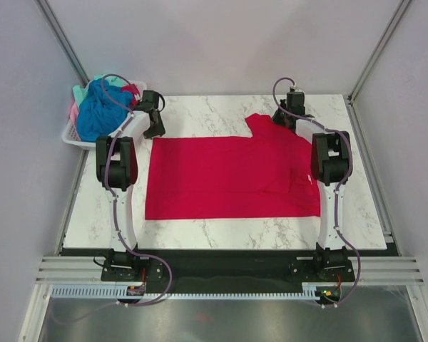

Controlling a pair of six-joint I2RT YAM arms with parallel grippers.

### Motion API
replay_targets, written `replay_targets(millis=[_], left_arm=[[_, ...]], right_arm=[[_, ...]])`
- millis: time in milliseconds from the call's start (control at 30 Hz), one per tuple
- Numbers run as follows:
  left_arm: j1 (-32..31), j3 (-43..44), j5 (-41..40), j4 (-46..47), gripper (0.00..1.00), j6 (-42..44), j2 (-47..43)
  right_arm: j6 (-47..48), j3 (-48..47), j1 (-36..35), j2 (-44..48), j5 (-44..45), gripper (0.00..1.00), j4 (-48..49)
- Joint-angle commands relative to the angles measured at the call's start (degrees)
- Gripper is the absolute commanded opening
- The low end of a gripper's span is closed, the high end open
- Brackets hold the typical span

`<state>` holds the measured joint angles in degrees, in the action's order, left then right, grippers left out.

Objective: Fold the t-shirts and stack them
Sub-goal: Fold the tshirt

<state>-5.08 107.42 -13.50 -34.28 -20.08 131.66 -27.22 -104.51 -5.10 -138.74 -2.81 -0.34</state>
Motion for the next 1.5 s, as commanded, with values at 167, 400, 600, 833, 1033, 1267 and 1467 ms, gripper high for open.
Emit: replay_targets(millis=[167, 400, 600, 833, 1033, 1267, 1467], left_arm=[[-0.2, 1.0, 0.4, -0.5, 0.40, 0.5, 0.7], [-0.2, 1.2, 1.7, -1.9, 0.36, 0.2, 1.3], [-0.2, 0.1, 2.3, -3.4, 0.43, -0.6, 1.5], [-0.2, 2.6, 3.7, -4.5, 0.02, 0.3, 3.2], [-0.2, 3.1, 4.3, -5.8, 0.02, 0.3, 1.7], [-0.4, -1.4, 9.0, -6.3, 0.02, -0.7, -7.4], [-1.4, -10.2, 10.8, -6.1, 0.02, -1.8, -16.1]], right_arm=[[-0.4, 1.1, 0.7, 1.7, -1.1, 0.00, -1.0], [-0.6, 1.1, 1.1, 1.2, -1.7, 0.00, -1.1], [-1.0, 1.0, 1.3, 0.9, -2.1, 0.00, -1.0], [-1.3, 1.1, 1.7, 0.7, -2.8, 0.00, -0.8], [-1.1, 1.4, 1.9, 2.9, -6.7, 0.00, -0.2], [1.6, 9.1, 1.7, 15.7, -11.0, 0.00, 1.7], [3.8, 22.8, 1.3, 30.1, -10.6, 0.00, 1.2]])
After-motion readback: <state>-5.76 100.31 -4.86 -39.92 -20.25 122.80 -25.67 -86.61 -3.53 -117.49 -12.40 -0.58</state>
